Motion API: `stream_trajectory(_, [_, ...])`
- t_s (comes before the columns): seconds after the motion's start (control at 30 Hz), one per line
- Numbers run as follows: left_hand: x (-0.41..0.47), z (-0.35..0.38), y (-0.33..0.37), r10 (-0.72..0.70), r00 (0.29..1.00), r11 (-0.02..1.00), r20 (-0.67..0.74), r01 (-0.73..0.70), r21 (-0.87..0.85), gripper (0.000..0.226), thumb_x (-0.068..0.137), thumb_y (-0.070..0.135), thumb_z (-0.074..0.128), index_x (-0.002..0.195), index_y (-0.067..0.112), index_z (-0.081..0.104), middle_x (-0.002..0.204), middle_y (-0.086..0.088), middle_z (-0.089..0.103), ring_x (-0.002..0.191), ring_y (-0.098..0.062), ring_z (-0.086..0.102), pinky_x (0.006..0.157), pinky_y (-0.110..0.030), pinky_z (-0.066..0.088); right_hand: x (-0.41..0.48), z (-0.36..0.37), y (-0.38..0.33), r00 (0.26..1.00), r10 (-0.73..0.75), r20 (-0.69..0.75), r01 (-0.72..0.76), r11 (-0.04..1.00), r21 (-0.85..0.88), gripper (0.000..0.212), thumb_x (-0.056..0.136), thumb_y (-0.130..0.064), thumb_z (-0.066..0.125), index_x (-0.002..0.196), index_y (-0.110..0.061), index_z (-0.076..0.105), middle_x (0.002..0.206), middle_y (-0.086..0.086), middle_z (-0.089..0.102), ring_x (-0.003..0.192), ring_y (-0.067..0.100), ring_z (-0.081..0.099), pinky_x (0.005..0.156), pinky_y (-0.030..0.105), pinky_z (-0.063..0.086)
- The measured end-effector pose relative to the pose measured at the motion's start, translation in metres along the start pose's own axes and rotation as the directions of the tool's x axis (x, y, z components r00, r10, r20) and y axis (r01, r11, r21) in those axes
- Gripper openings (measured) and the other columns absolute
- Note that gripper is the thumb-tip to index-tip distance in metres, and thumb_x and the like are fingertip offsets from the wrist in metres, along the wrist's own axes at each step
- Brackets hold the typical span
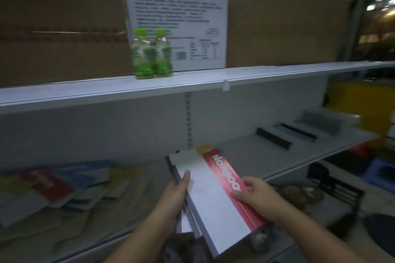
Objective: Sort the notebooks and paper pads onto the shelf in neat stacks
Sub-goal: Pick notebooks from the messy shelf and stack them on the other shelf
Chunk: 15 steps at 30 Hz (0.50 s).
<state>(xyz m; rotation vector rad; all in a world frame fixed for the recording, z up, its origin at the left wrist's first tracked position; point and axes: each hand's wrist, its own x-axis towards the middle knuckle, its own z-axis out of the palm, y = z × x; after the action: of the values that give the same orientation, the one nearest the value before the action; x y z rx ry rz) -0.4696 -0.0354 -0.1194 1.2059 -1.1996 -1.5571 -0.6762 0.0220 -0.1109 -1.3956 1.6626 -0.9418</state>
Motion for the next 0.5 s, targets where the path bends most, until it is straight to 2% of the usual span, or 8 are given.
stream_trajectory(0.03, [0.006,0.022,-0.004,-0.018,1.000,1.000,-0.005,0.018,-0.018,0.075,0.072,0.075,0.052,0.114,0.014,0.064,0.099,-0.005,0.074,0.093,-0.025,0.070,0.091,-0.040,0.052,-0.001,-0.010,0.013,0.997,0.023,-0.070,-0.017,0.997,0.079,0.021,0.086,-0.019,0.067,0.106,-0.011,0.063,0.091,-0.001,0.073,0.078,0.016,0.072,0.074,0.031,0.058])
stream_trajectory(0.07, [0.008,0.043,-0.006,-0.049,0.999,0.998,-0.019,0.048,-0.049,0.070,0.078,0.073,0.046,0.106,0.013,0.067,0.090,-0.006,0.075,0.086,-0.026,0.071,0.084,-0.038,0.054,-0.001,-0.021,0.024,0.992,0.049,-0.116,-0.033,0.990,0.138,0.019,0.088,-0.015,0.065,0.106,-0.009,0.062,0.092,0.001,0.072,0.079,0.018,0.071,0.074,0.032,0.058])
stream_trajectory(0.13, [0.014,0.080,-0.009,-0.128,0.992,0.983,0.011,0.128,-0.131,0.059,0.094,0.058,0.036,0.093,0.009,0.070,0.074,-0.010,0.075,0.070,-0.029,0.071,0.069,-0.036,0.054,-0.002,-0.041,0.042,0.980,0.108,-0.168,-0.069,0.972,0.223,0.017,0.091,-0.011,0.060,0.108,-0.012,0.060,0.094,0.003,0.072,0.080,0.020,0.071,0.073,0.032,0.057])
stream_trajectory(0.17, [0.016,0.097,-0.009,-0.152,0.988,0.974,0.024,0.154,-0.164,0.056,0.098,0.050,0.035,0.092,0.006,0.070,0.073,-0.013,0.074,0.067,-0.031,0.071,0.066,-0.036,0.054,-0.002,-0.051,0.049,0.975,0.129,-0.182,-0.081,0.965,0.249,0.018,0.091,-0.011,0.059,0.109,-0.014,0.060,0.095,0.004,0.072,0.081,0.021,0.071,0.073,0.033,0.057])
stream_trajectory(0.27, [0.039,0.134,-0.015,-0.136,0.990,0.966,0.039,0.142,-0.216,0.051,0.101,0.032,0.033,0.078,0.003,0.068,0.058,-0.012,0.070,0.048,-0.024,0.067,0.055,-0.030,0.051,-0.002,-0.085,0.068,0.970,0.139,-0.200,-0.089,0.967,0.240,0.025,0.091,-0.012,0.059,0.110,-0.028,0.056,0.102,0.000,0.070,0.086,0.020,0.070,0.077,0.034,0.056])
stream_trajectory(0.37, [0.064,0.169,-0.015,-0.205,0.966,0.954,0.157,0.234,-0.188,0.051,0.099,0.037,0.038,0.078,0.002,0.068,0.062,-0.016,0.070,0.048,-0.029,0.066,0.052,-0.030,0.052,0.008,-0.124,0.084,0.961,0.165,-0.221,-0.117,0.970,0.215,0.029,0.088,-0.009,0.061,0.106,-0.031,0.058,0.099,-0.001,0.072,0.085,0.021,0.071,0.081,0.038,0.056])
stream_trajectory(0.43, [0.082,0.194,-0.011,-0.253,0.938,0.941,0.238,0.296,-0.166,0.052,0.097,0.044,0.041,0.083,0.001,0.067,0.066,-0.019,0.070,0.049,-0.031,0.066,0.050,-0.032,0.054,0.021,-0.145,0.094,0.944,0.188,-0.271,-0.131,0.968,0.215,0.028,0.085,-0.005,0.061,0.103,-0.027,0.062,0.093,-0.001,0.073,0.080,0.021,0.071,0.076,0.036,0.057])
stream_trajectory(0.5, [0.106,0.220,-0.010,-0.273,0.926,0.934,0.261,0.320,-0.159,0.056,0.092,0.052,0.046,0.092,0.000,0.068,0.077,-0.022,0.072,0.061,-0.035,0.069,0.062,-0.040,0.058,0.038,-0.162,0.104,0.924,0.216,-0.315,-0.144,0.961,0.236,0.028,0.084,-0.002,0.061,0.102,-0.024,0.062,0.092,-0.001,0.072,0.078,0.020,0.071,0.071,0.033,0.056])
